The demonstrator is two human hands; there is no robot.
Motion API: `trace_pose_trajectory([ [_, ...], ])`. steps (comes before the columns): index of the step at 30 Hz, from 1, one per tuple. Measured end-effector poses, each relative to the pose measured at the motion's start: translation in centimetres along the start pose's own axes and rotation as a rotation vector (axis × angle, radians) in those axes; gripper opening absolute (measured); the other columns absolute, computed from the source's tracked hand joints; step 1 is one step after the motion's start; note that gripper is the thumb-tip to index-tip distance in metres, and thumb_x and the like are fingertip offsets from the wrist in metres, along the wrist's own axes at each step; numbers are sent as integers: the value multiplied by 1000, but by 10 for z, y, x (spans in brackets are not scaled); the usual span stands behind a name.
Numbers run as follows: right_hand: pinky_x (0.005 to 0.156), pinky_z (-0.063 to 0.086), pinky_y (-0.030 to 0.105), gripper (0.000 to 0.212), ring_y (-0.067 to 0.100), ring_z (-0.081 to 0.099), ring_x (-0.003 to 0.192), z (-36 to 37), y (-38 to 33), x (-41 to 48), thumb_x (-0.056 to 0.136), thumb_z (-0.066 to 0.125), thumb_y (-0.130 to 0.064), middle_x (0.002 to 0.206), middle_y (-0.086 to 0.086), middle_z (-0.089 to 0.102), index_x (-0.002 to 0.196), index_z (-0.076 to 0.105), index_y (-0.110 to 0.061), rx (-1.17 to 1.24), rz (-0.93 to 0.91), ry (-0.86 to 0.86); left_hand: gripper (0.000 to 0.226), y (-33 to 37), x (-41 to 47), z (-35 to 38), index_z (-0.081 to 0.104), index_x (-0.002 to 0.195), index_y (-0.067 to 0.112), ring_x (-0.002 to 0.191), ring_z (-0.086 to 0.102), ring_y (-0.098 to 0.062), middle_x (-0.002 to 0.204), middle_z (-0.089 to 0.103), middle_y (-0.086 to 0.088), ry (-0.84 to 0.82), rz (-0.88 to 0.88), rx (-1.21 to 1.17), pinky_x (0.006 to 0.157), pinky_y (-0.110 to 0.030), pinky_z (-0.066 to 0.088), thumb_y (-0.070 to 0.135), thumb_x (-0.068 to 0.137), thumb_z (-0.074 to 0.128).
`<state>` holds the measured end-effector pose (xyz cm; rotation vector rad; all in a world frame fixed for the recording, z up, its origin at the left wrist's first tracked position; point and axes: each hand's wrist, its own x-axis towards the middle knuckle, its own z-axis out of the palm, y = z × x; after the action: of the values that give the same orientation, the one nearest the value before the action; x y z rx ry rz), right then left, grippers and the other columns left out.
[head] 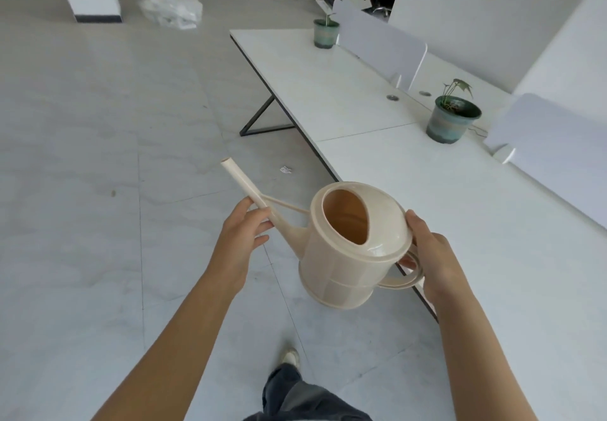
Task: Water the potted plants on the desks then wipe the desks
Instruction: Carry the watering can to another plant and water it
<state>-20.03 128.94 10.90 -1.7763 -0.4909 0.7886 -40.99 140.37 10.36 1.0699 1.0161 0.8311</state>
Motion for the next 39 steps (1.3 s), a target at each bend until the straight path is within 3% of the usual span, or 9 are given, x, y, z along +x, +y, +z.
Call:
trace_pose_trajectory([
  [3, 91, 46, 41, 50, 25, 56, 80, 12, -13, 45, 90, 44, -44, 76, 12, 60, 76, 60, 1, 7, 12, -4, 26, 9, 45, 11, 50, 117, 27, 108, 60, -16, 109, 62, 6, -4, 5, 10, 94, -34, 43, 19, 93, 47],
  [5, 96, 44, 43, 55, 25, 57, 82, 20, -24, 76, 90, 45, -44, 80, 14, 61, 83, 62, 8, 17, 16, 0, 27, 17, 76, 19, 50, 118, 26, 108, 59, -16, 108, 62, 7, 0, 1, 13, 94, -34, 43, 19, 92, 48],
  [9, 85, 43, 34, 46, 26, 59, 86, 33, -46, 128, 91, 43, -42, 78, 10, 63, 76, 62, -3, 48, 0, 35, 18, 32, 136, 37, 52, 95, 36, 107, 59, -15, 106, 62, 6, -16, 15, 8, 95, -35, 42, 19, 92, 48],
  [13, 81, 40, 31, 46, 24, 56, 83, 45, -64, 169, 92, 41, -44, 71, 6, 59, 67, 56, -8, 56, 37, 90, 18, 46, 188, 48, 53, 104, 31, 107, 59, -17, 105, 62, 5, -50, 11, -2, 95, -36, 42, 19, 92, 47],
  [19, 68, 41, 28, 49, 23, 56, 78, 74, -83, 221, 92, 40, -43, 68, 6, 57, 63, 54, -7, 51, 69, 193, 19, 59, 275, 52, 55, 97, 34, 104, 61, -14, 104, 64, 5, -156, -8, -3, 94, -34, 43, 18, 92, 47],
  [28, 66, 40, 24, 43, 22, 48, 75, 132, -109, 276, 92, 38, -44, 69, 9, 48, 74, 52, -8, 91, 165, 487, 24, 87, 416, 59, 56, 113, 19, 101, 62, -17, 108, 63, -3, -460, -67, 46, 86, -28, 45, 17, 91, 47],
  [30, 65, 39, 24, 39, 22, 44, 74, 141, -115, 282, 92, 39, -44, 68, 9, 44, 76, 50, -10, 108, 196, 568, 25, 91, 439, 64, 55, 114, 20, 103, 61, -19, 107, 62, -1, -528, -94, 67, 92, -32, 44, 17, 91, 47],
  [36, 60, 35, 24, 40, 21, 38, 66, 151, -123, 295, 93, 37, -43, 59, 5, 33, 62, 36, -17, 138, 270, 762, 25, 90, 483, 94, 54, 114, 27, 109, 60, -18, 113, 62, 1, -701, -183, 90, 83, -27, 42, 21, 91, 50],
  [39, 64, 38, 24, 42, 20, 39, 64, 142, -121, 302, 93, 38, -43, 57, 5, 35, 61, 38, -16, 170, 284, 843, 19, 88, 496, 121, 54, 106, 31, 109, 59, -19, 107, 62, 1, -788, -218, 110, 82, -27, 43, 23, 88, 53],
])
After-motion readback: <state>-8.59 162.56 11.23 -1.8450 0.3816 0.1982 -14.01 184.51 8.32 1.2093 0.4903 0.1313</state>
